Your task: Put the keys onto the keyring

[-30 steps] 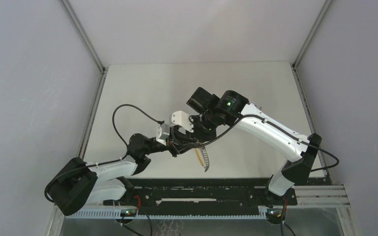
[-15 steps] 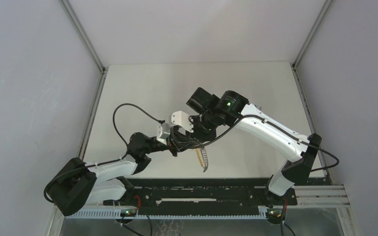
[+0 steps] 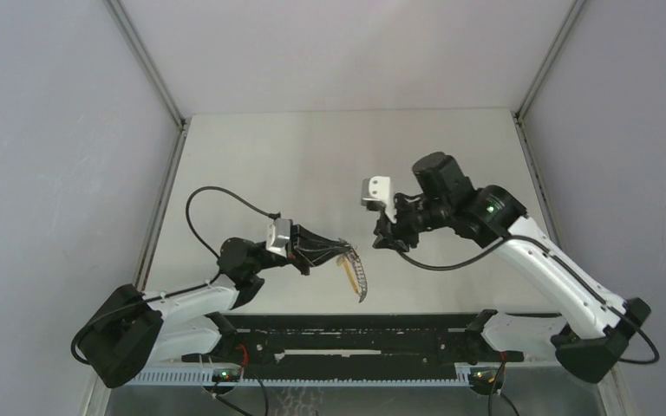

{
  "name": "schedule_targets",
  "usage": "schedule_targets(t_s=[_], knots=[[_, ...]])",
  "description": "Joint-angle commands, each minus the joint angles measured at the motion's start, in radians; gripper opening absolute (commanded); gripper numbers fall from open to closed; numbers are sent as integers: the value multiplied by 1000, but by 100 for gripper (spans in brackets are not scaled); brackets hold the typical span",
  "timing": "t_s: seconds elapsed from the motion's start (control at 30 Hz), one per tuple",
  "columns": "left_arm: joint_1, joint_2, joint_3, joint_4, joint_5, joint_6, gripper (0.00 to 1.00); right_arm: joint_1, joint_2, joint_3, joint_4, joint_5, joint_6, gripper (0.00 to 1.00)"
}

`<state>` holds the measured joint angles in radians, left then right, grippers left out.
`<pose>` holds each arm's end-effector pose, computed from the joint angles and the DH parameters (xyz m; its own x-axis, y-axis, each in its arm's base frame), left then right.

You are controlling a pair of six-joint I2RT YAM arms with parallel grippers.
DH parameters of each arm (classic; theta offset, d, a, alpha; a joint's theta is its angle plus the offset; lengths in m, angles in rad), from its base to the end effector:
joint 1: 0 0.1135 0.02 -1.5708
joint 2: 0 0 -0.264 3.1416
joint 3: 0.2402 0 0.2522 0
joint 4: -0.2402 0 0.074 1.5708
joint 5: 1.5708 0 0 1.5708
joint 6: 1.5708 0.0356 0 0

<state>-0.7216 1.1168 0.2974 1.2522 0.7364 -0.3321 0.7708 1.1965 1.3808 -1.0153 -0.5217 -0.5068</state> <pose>0.1392 -0.1543 0.2548 -0.0111 -0.3120 -0.9500 0.9981 0.0547 -0.0297 0.1483 0.1688 0.3856 -0.0531 -0.6382 -0.7681 -0.9960 0.0893 -0.0054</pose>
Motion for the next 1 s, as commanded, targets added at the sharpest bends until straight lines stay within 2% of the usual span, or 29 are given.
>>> schedule_targets(t_s=[0.0,0.2,0.33,0.67,0.97], knots=[[-2,-27,8,122,-14,-34,0,-82,-91,-108,310,-264,96,33],[-2,-48,10,134,-16,-35,0,-117,-76,-175,435,-381,165,34],[-3,-60,6,134,-26,-29,0,-113,-40,-181,459,-428,178,33],[-2,-53,10,134,-40,-24,0,-110,-18,-181,457,-492,165,29],[-2,-58,9,134,-63,-21,0,-98,-26,-181,415,-475,149,28]])
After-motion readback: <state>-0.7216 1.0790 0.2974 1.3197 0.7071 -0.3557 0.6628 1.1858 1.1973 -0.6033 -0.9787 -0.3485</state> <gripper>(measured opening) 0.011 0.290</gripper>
